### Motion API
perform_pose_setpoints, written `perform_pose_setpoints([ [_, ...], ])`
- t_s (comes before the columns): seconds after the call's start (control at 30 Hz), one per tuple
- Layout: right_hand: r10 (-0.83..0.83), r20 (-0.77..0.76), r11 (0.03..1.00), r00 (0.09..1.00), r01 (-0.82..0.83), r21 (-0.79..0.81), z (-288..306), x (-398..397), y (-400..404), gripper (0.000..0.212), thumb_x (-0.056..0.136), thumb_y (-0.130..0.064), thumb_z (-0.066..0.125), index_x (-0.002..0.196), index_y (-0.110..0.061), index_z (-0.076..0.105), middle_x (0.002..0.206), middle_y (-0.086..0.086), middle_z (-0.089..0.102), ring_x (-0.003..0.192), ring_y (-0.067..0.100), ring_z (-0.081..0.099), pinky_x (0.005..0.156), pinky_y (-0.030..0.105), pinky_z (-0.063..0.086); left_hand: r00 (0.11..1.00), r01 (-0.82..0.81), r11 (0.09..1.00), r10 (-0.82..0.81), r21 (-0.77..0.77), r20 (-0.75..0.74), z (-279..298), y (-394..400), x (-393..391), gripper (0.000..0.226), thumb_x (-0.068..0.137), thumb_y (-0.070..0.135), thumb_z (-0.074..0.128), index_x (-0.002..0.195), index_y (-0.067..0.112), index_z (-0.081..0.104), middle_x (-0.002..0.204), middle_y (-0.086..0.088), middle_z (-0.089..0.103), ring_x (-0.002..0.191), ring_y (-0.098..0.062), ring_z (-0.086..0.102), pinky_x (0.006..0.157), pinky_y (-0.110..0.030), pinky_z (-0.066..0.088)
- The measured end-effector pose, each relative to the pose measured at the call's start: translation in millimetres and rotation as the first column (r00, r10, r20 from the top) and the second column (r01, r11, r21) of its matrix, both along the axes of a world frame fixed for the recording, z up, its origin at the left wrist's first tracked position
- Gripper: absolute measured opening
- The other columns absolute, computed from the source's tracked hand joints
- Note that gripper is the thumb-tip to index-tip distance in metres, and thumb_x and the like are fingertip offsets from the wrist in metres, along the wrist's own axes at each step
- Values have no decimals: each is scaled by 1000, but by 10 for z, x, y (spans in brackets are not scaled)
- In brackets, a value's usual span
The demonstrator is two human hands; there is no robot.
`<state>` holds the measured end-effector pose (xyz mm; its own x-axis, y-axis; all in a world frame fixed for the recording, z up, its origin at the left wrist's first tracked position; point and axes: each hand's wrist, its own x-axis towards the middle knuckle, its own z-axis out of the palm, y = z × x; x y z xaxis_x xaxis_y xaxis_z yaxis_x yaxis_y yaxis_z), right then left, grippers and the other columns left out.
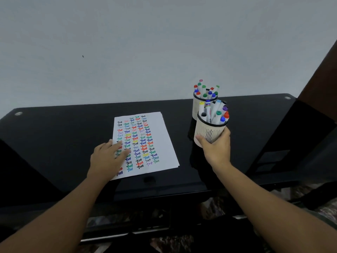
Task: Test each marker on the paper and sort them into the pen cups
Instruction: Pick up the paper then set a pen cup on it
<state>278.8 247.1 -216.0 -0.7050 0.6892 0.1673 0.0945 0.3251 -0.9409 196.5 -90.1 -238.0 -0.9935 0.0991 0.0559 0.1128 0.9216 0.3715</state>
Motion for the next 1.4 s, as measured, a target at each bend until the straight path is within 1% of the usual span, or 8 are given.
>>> perform_pose_setpoints([
  [0.17, 204, -40, 977, 978, -206, -55, 54, -147, -375, 86, 78, -32, 91, 145, -25, 38, 140, -8, 54, 132, 14, 52, 107, 45, 52, 1000, 17, 951, -14, 307, -13, 174, -30, 37, 101, 63, 95, 58, 147, 41, 44, 144, 7, 56, 129, -21, 56, 104, -61, 46],
  [0.3, 455, -56, 887, 888, -458, -58, 191, -294, -728, 81, 80, -28, 90, 144, -25, 40, 141, -11, 57, 130, 7, 53, 107, 35, 52, 983, 86, 803, -165, 590, 82, 506, 82, 89, 110, 60, 59, 91, 152, 44, 32, 146, 10, 51, 118, -14, 63, 93, -46, 58],
  [0.43, 655, -19, 754, 755, -655, -49, 301, -360, -1008, 77, 84, -24, 87, 145, -29, 41, 133, -21, 58, 118, -12, 55, 94, 18, 56, 945, 211, 755, -320, 621, 67, 762, 272, 54, 116, 60, 44, 97, 153, 42, 29, 157, 11, 39, 141, -11, 39, 106, -34, 40],
  [0.53, 746, 11, 665, 666, -744, -68, 358, -400, -1124, 75, 88, -20, 83, 144, -39, 36, 127, -31, 56, 112, -20, 55, 79, 5, 51, 913, 270, 734, -401, 623, 78, 812, 300, -1, 99, 65, 31, 97, 145, 39, 39, 144, 19, 52, 134, -5, 47, 103, -29, 47],
  [0.77, 889, 11, 450, 458, -869, -205, 384, -464, -1091, 86, 96, -6, 72, 160, -36, 24, 142, -14, 61, 129, 5, 60, 96, 27, 57, 909, 217, 685, -402, 695, 113, 805, 233, -42, 96, 61, 19, 98, 138, 34, 43, 131, 11, 62, 122, -13, 60, 90, -34, 60],
  [1.0, 884, 52, 466, 465, -866, -180, 416, -538, -1035, 69, 104, -7, 45, 161, -43, 26, 146, -26, 55, 133, -2, 53, 111, 27, 44, 942, 159, 706, -317, 690, 107, 746, 290, -59, 84, 68, 15, 94, 131, 35, 43, 131, 13, 58, 119, -10, 58, 89, -36, 61],
  [1.13, 710, 296, 636, 639, -762, 121, 345, -601, -922, 66, 109, -32, 47, 166, -35, 14, 167, -11, 29, 152, 9, 29, 125, 36, 25, 978, 112, 737, -199, 666, 56, 693, 278, -161, 81, 72, 15, 91, 130, 36, 39, 122, 22, 52, 106, 2, 53, 71, -16, 53],
  [1.4, 405, 717, 302, 567, -823, 481, -178, -678, -776, 82, 104, -68, 17, 167, -20, -4, 174, 2, -10, 160, 16, -12, 130, 37, -4, 997, -45, 697, 71, 716, -6, 501, 245, -658, 83, 70, 8, 91, 130, 29, 37, 135, 7, 55, 129, -15, 53, 98, -43, 55],
])
